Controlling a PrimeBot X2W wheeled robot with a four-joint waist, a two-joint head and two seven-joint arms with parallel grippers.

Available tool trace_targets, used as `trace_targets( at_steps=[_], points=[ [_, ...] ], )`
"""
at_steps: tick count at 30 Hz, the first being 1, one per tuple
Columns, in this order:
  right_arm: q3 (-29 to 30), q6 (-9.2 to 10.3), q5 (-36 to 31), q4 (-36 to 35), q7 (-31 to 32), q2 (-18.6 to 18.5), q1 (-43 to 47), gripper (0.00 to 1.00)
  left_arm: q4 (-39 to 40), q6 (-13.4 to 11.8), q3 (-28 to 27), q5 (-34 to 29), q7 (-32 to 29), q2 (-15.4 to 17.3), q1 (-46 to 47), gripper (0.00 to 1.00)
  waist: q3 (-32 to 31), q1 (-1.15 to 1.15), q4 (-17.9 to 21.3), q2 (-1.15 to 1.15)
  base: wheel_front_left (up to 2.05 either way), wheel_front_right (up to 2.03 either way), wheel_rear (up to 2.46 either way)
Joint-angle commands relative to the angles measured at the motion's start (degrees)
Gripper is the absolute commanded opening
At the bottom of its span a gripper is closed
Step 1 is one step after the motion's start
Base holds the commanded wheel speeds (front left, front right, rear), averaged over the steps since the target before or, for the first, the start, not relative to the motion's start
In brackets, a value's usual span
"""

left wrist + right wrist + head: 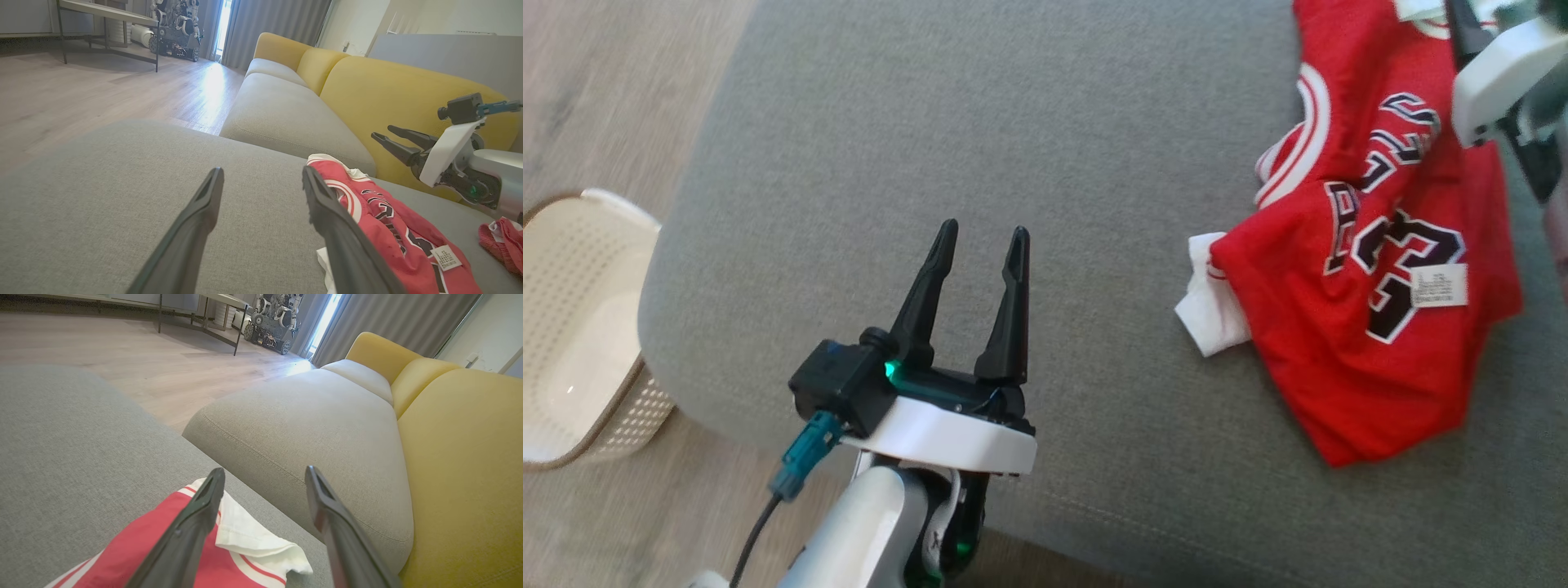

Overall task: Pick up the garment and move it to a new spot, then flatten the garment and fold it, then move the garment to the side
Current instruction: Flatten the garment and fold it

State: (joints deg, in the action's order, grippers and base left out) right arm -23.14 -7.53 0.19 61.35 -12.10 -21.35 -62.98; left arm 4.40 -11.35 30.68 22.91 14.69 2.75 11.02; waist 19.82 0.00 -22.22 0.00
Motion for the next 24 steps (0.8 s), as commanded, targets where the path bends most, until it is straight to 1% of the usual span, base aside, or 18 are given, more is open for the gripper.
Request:
trace_targets(
  at_steps=[1,5,8,13,19,24],
  points=[
    [-0.57,0.04,0.69,-1.13,-0.98,0.96,-1.07,1.00,1.62,0.09,-1.97,-0.32,0.30,0.13,1.81,1.00,-1.15,0.00,1.07,0.00,0.00,0.00,0.00],
    [-0.40,0.04,3.04,-1.07,-2.45,2.84,0.75,1.00,0.97,0.38,-3.65,-1.22,0.30,0.13,1.42,1.00,-4.23,0.00,3.45,0.00,0.00,0.00,0.00],
    [-0.15,0.04,4.89,-3.11,-2.81,4.18,2.96,1.00,0.34,0.99,-4.96,-2.29,0.30,0.13,0.71,1.00,-6.69,0.00,5.56,0.00,0.00,0.00,0.00],
    [1.73,0.04,7.94,-13.84,-2.87,5.08,9.36,1.00,-0.40,2.07,-7.03,-3.72,0.30,0.13,-0.77,1.00,-10.46,0.00,8.74,0.00,0.00,0.00,0.00],
    [4.48,0.04,9.28,-28.53,-2.88,5.39,22.59,1.00,-0.64,2.85,-9.14,-4.52,0.30,0.13,-2.46,1.00,-13.79,0.00,11.92,0.00,0.00,0.00,0.00],
    [9.00,0.04,8.89,-37.19,-2.89,6.50,32.60,1.00,-0.62,2.90,-9.86,-4.79,0.30,0.13,-3.73,1.00,-15.50,0.00,14.13,0.00,0.00,0.00,0.00]
  ],
)
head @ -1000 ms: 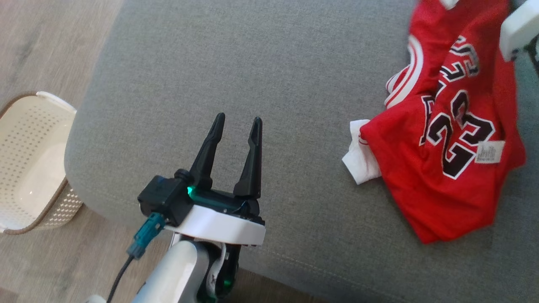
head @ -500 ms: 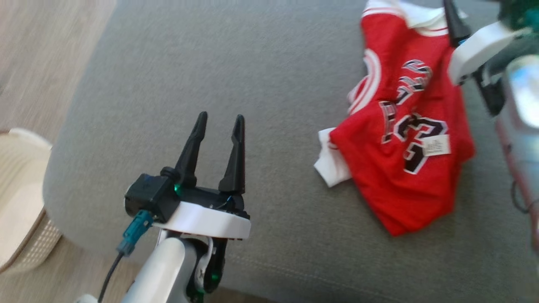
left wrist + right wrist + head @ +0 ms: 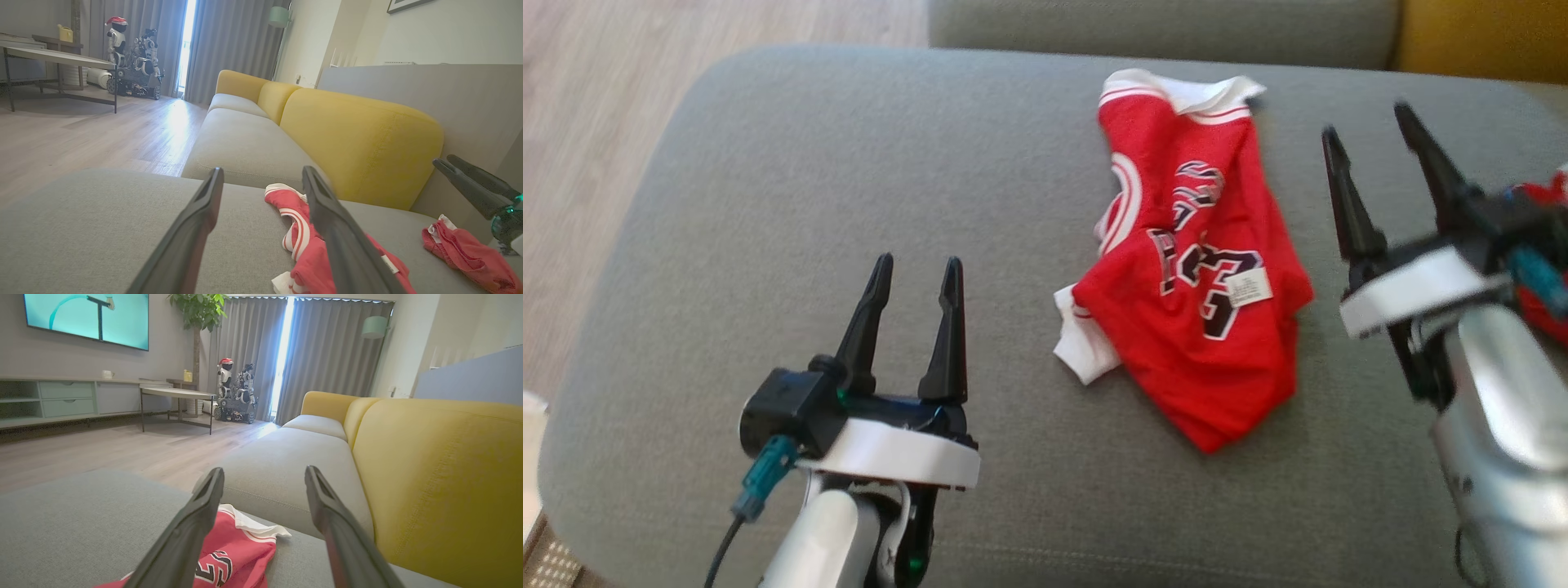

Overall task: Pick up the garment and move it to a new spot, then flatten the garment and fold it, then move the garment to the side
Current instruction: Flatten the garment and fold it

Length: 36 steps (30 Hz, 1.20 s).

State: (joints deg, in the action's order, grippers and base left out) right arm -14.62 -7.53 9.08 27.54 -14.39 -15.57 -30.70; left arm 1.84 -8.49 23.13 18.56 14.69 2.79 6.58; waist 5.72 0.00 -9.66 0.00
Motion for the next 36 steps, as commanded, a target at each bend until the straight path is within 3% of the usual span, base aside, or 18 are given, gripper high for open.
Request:
trace_targets(
  at_steps=[1,8,19,28,36],
  points=[
    [1.69,0.04,-0.19,-4.92,-0.60,1.28,2.02,1.00,2.01,0.00,-2.46,-0.40,0.30,0.09,0.53,1.00,-1.64,0.00,1.92,0.00,0.00,0.00,0.00],
    [9.14,0.04,-2.40,-14.37,-0.61,6.34,12.53,1.00,2.24,0.22,-3.67,-0.45,0.30,0.09,-0.85,1.00,-2.50,0.00,4.04,0.00,0.00,0.00,0.00],
    [12.57,0.04,-6.07,-18.57,-0.61,10.74,22.14,1.00,0.81,0.89,-4.53,-0.13,0.30,0.09,-2.79,1.00,-2.59,0.00,5.67,0.00,0.00,0.00,0.00],
    [13.14,0.04,-6.43,-18.66,-0.61,12.00,23.70,1.00,0.41,1.14,-4.02,0.05,0.30,0.09,-2.86,1.00,-2.50,0.00,5.92,0.00,0.00,0.00,0.00],
    [11.05,0.04,-5.06,-12.40,2.57,12.32,21.84,1.00,0.33,1.40,-3.04,0.06,0.30,0.09,-2.26,1.00,-0.91,0.00,4.10,0.00,0.00,0.00,0.00]
  ],
)
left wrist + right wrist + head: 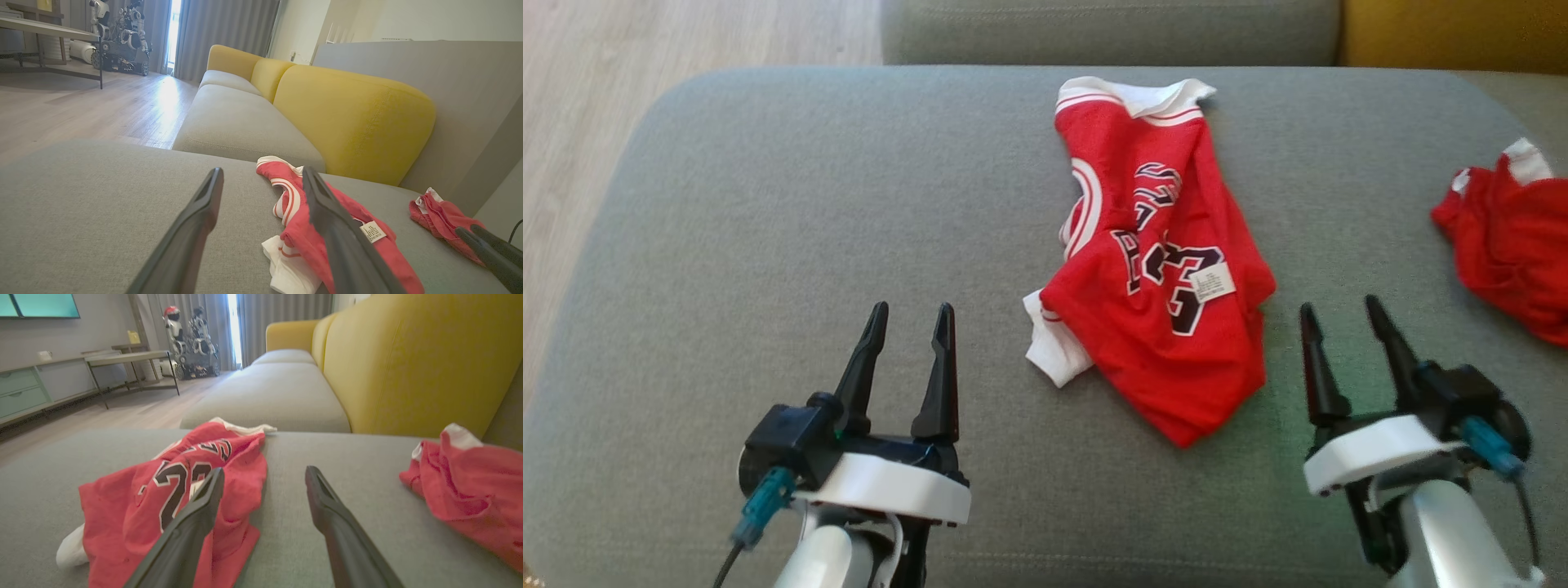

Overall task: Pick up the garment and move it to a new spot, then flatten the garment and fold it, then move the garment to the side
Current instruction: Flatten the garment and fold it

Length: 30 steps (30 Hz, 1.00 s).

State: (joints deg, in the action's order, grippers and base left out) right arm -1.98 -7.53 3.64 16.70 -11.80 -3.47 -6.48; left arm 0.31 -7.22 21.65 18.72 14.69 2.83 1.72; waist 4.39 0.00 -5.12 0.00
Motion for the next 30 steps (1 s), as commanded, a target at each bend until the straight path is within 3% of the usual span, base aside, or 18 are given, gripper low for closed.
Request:
trace_targets(
  at_steps=[1,16,17,18,19,30],
  points=[
    [-2.14,0.04,0.93,-0.44,0.58,0.22,-3.11,1.00,1.80,0.17,-1.40,-0.11,0.30,0.05,2.72,1.00,0.81,0.00,-0.85,0.00,0.00,0.00,0.00],
    [-4.52,0.04,1.71,18.13,2.36,-3.34,-15.80,1.00,1.64,-0.40,0.37,0.04,0.30,0.05,4.67,1.00,5.34,0.00,-7.25,0.00,0.00,0.00,0.00],
    [-4.05,0.04,1.70,18.95,2.15,-3.41,-16.30,0.49,1.70,-0.46,0.42,0.08,0.30,0.05,4.78,1.00,5.46,0.00,-7.41,0.00,0.00,0.00,0.00],
    [-4.05,0.04,1.70,18.95,2.15,-3.41,-16.30,0.49,1.70,-0.46,0.42,0.08,0.30,0.05,4.78,1.00,5.46,0.00,-7.41,0.00,0.00,0.00,0.00],
    [-3.54,0.04,1.68,19.65,1.95,-3.40,-16.75,0.00,1.75,-0.53,0.45,0.12,0.30,0.05,4.89,1.00,5.59,0.00,-7.53,0.00,0.00,0.00,0.00],
    [-3.19,0.04,1.31,20.23,-0.61,-5.34,-20.81,0.00,1.73,-1.29,0.70,0.61,0.30,0.05,5.27,1.00,5.28,0.00,-6.77,0.00,0.00,0.00,0.00]
  ],
)
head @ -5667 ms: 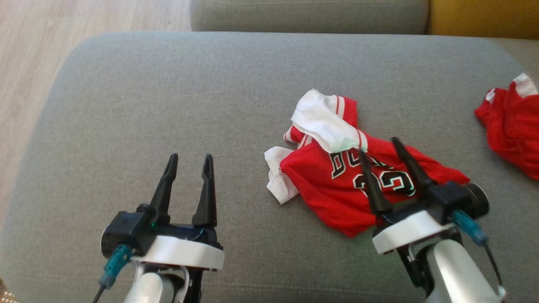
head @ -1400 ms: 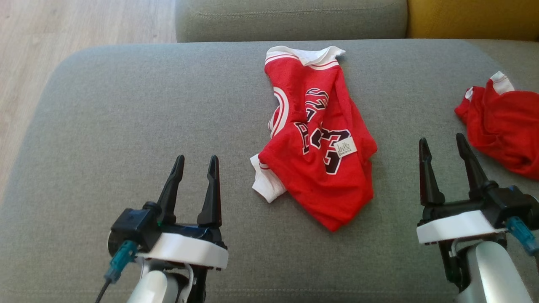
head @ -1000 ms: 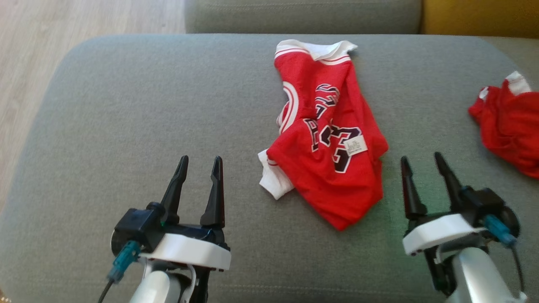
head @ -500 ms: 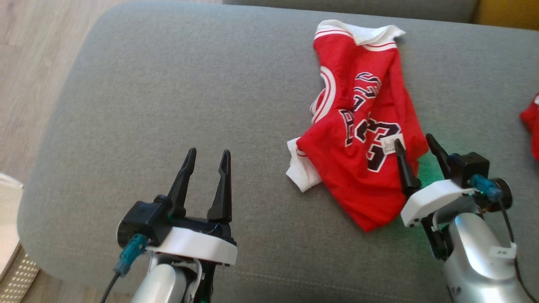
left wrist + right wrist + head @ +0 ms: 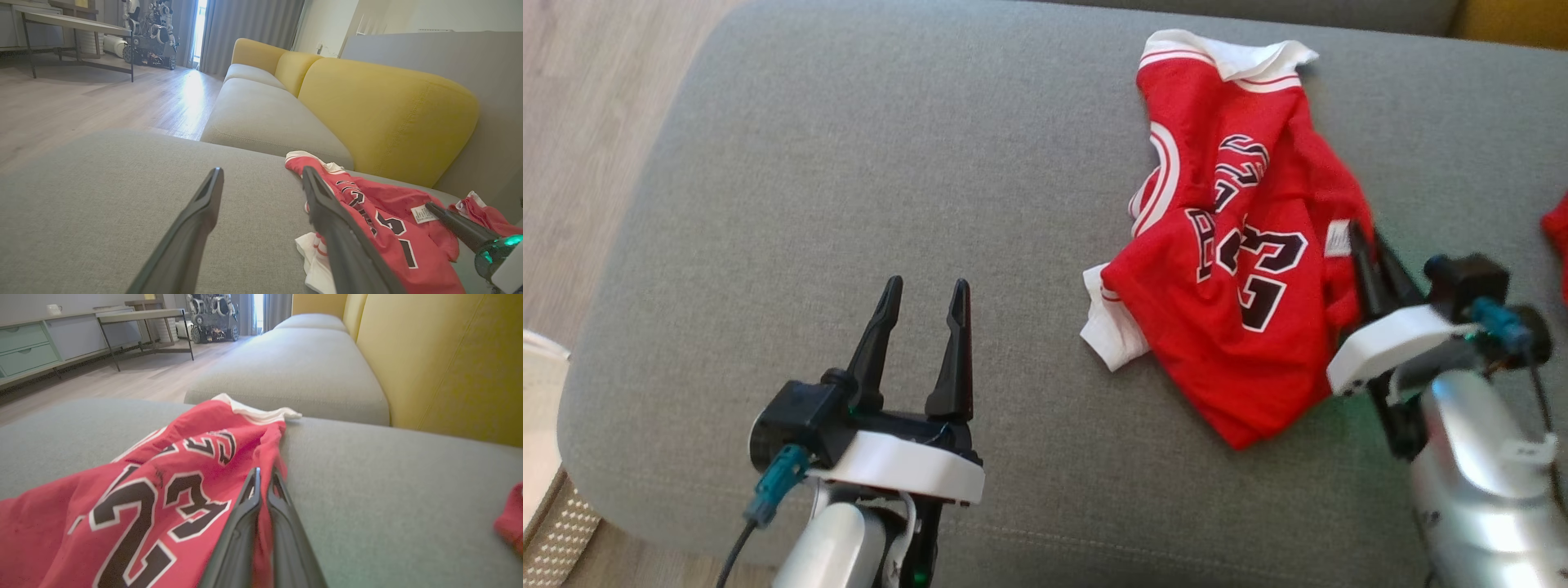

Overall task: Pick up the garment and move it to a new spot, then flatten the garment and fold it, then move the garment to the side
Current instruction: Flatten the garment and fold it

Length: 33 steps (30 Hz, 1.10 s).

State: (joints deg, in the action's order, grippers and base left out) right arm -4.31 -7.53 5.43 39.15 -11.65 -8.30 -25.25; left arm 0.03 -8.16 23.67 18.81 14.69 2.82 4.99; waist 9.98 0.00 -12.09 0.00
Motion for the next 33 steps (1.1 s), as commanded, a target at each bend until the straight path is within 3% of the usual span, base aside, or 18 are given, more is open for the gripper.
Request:
trace_targets(
  at_steps=[1,5,10,18,22,27,28,29,33],
  points=[
    [-0.78,0.04,-0.73,-2.91,-0.77,-1.18,-2.49,0.00,1.96,-0.34,-1.29,0.54,0.30,0.06,1.94,1.00,-0.59,0.00,0.36,0.00,0.00,0.00,0.00],
    [-0.14,0.04,-1.86,-6.49,1.02,-5.32,-5.30,0.00,1.92,-0.38,-1.25,0.69,0.30,0.06,1.72,1.00,-1.38,0.00,0.74,0.00,0.00,0.00,0.00],
    [-1.39,0.04,-3.52,-9.93,5.57,-13.13,-10.83,0.00,2.31,-0.37,-0.75,1.10,0.30,0.06,2.07,1.00,-0.83,0.00,0.05,0.00,0.00,0.00,0.00],
    [-8.16,0.04,-4.83,-6.50,10.86,-24.27,-22.37,0.00,3.11,-0.66,0.55,2.37,0.30,0.06,3.64,1.00,3.20,0.00,-3.14,0.00,0.00,0.00,0.00],
    [-12.41,0.04,-4.92,-1.66,10.94,-26.40,-27.60,0.00,3.48,-1.00,1.22,2.95,0.30,0.06,4.71,1.00,5.39,0.00,-4.60,0.00,0.00,0.00,0.00],
    [-16.37,0.04,-4.24,5.51,10.25,-26.29,-31.14,0.00,3.77,-1.34,2.17,3.35,0.30,0.06,5.81,1.00,7.12,0.00,-5.71,0.00,0.00,0.00,0.00],
    [-17.04,0.04,-4.08,7.09,9.91,-26.18,-31.64,0.29,3.76,-1.44,2.27,3.39,0.30,0.06,6.00,1.00,7.31,0.00,-5.81,0.00,0.00,0.00,0.00],
    [-17.42,0.04,-3.70,8.74,9.55,-25.93,-32.00,1.00,3.71,-1.51,2.36,3.39,0.30,0.06,6.17,1.00,7.40,0.00,-5.87,0.00,0.00,0.00,0.00],
    [-17.81,0.04,-2.76,12.41,8.06,-24.64,-32.57,1.00,3.52,-1.72,2.41,3.16,0.30,0.06,6.52,1.00,7.38,0.00,-5.75,0.00,0.00,0.00,0.00]
  ],
)
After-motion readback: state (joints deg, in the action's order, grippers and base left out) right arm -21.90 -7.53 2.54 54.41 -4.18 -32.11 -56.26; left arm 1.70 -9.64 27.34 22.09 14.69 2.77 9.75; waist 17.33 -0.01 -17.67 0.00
